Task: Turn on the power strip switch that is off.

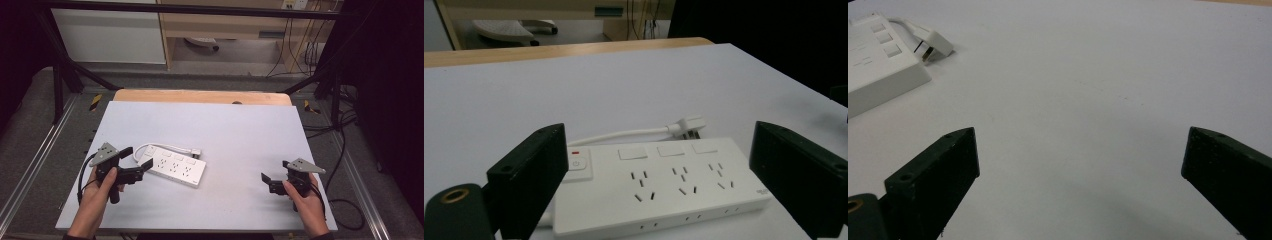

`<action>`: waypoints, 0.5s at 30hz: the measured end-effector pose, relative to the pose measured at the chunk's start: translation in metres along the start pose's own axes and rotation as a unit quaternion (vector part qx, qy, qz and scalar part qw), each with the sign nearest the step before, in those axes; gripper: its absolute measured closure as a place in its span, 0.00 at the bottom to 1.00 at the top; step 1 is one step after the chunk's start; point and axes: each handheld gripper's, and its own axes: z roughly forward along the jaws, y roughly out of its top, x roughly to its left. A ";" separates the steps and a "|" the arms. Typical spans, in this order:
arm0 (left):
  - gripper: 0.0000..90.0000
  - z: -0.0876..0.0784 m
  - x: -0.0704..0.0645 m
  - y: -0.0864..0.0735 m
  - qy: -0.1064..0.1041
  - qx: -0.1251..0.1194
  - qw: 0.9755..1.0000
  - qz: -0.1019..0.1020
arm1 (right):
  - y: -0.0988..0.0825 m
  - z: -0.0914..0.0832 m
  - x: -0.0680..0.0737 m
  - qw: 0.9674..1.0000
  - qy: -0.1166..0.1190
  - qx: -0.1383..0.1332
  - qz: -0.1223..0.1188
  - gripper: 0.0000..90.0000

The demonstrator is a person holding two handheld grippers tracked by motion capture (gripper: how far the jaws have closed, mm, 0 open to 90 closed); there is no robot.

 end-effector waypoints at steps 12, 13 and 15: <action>0.10 -0.031 0.016 -0.027 0.023 -0.010 1.000 -0.017 | 0.000 0.000 0.001 1.000 -0.002 0.001 -0.004 0.03; 0.10 -0.032 0.017 -0.030 0.027 -0.008 0.999 -0.018 | 0.000 0.000 0.001 1.000 -0.003 0.001 -0.004 0.03; 0.11 -0.035 0.020 -0.040 0.036 0.003 0.999 -0.018 | 0.000 0.000 0.001 1.000 -0.004 0.002 -0.005 0.03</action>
